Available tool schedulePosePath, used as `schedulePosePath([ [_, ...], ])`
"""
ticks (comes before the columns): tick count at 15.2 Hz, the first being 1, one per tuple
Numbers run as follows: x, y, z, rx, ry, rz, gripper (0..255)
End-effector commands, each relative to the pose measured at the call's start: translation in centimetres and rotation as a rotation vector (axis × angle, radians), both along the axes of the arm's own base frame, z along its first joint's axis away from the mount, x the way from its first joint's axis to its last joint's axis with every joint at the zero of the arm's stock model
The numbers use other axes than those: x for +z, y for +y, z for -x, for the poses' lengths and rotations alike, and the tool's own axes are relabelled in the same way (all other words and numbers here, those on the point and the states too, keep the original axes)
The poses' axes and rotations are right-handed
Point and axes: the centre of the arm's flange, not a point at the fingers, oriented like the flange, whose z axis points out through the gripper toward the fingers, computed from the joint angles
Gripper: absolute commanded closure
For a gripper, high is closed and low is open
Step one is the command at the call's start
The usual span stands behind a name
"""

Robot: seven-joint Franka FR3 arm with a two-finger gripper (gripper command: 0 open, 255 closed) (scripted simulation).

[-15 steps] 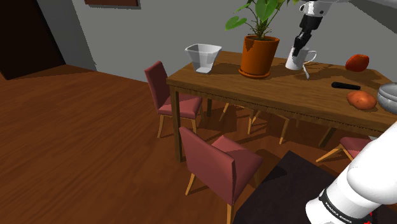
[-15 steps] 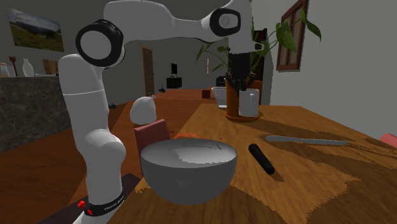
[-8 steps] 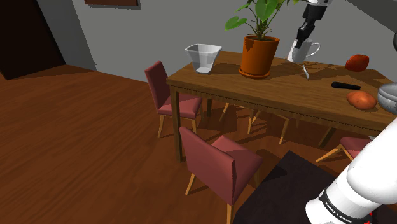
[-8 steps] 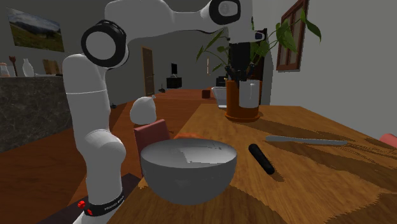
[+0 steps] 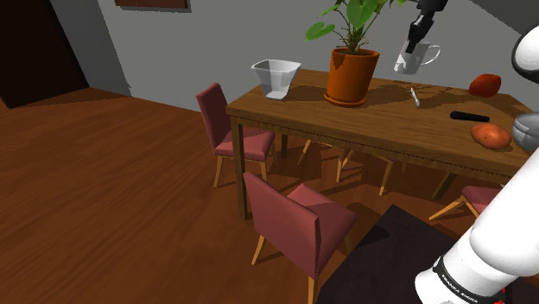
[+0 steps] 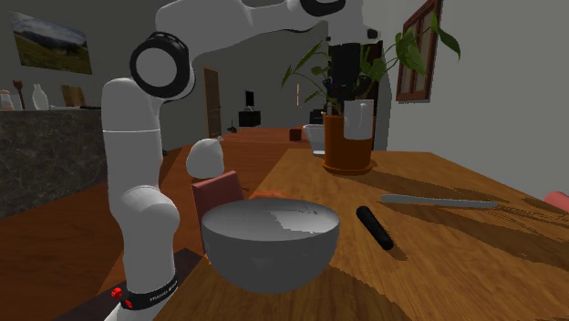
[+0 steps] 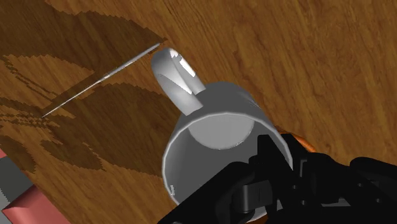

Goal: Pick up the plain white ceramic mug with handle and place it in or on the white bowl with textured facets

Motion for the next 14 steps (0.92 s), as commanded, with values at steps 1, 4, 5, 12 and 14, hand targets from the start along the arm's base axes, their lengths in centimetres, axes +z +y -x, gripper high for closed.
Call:
schedulePosePath([
  [1, 1.1, 0.0, -0.1, 0.001, 0.000, 0.000, 255],
  [4, 2.4, 0.0, -0.1, 0.001, 0.000, 0.000, 255],
  [5, 2.5, -0.1, 1.2, 0.001, 0.000, 0.000, 255],
  [12, 3.2, -0.8, 10.4, 0.001, 0.000, 0.000, 255],
  [14, 3.4, -1.0, 13.0, 0.001, 0.000, 0.000, 255],
])
